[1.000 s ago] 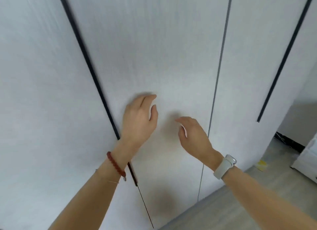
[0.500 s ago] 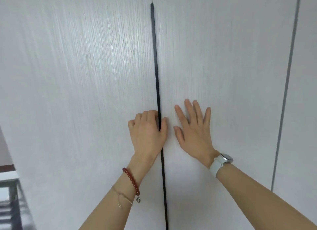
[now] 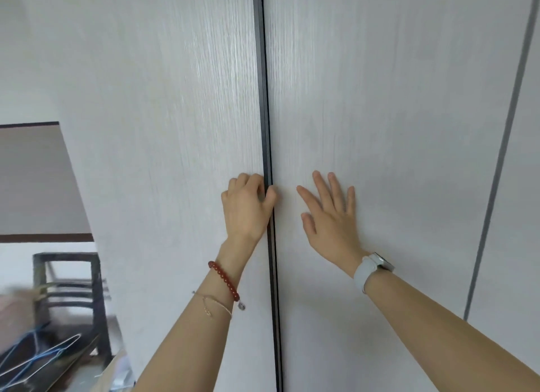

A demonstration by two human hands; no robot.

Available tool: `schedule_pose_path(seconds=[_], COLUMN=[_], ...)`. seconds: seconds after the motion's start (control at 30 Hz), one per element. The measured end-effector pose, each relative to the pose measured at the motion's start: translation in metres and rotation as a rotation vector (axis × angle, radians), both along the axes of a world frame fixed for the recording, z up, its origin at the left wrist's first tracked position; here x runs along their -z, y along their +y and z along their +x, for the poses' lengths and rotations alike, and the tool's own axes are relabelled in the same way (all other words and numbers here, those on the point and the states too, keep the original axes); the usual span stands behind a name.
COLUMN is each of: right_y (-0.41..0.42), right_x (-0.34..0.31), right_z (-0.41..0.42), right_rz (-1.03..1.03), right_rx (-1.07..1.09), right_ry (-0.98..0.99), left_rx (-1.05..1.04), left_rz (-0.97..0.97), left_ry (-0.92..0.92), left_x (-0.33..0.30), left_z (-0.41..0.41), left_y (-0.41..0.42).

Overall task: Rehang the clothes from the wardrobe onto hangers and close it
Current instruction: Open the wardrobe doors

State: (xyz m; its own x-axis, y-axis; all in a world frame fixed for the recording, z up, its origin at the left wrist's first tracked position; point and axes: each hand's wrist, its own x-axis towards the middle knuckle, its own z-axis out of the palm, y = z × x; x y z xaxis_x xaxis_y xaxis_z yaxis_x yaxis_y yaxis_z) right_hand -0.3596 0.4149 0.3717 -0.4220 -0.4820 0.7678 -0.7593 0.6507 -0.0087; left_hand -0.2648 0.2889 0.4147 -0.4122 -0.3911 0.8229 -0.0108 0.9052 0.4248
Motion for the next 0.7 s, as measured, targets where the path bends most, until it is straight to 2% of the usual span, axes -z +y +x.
schedule_pose_path(seconds=[0.13,0.3,0.53,0.7], right_y=[0.011,0.002,-0.045,-0.079], right_x=[0.017,0.054,0.084,0.086], right_z=[0.038,0.113,0.222,0.279], right_rz=[-0.204,-0.197,-0.237,-0.26], right_rx=[-0.349,-0.695,-0.952,-1.022], right_ry=[-0.199,-0.353,-0.317,-0.257], left_rx=[0.036,0.163,0.119,0.087], left_rz=[0.038,0.117,0.136,0.267], left_ry=[0.096,0.205,0.157,0.182], left_x=[0.01,0.015,0.02,0.034], left_z=[0.051,0.135,0.238,0.305], left_y=[0.015,0.022,-0.003,-0.032])
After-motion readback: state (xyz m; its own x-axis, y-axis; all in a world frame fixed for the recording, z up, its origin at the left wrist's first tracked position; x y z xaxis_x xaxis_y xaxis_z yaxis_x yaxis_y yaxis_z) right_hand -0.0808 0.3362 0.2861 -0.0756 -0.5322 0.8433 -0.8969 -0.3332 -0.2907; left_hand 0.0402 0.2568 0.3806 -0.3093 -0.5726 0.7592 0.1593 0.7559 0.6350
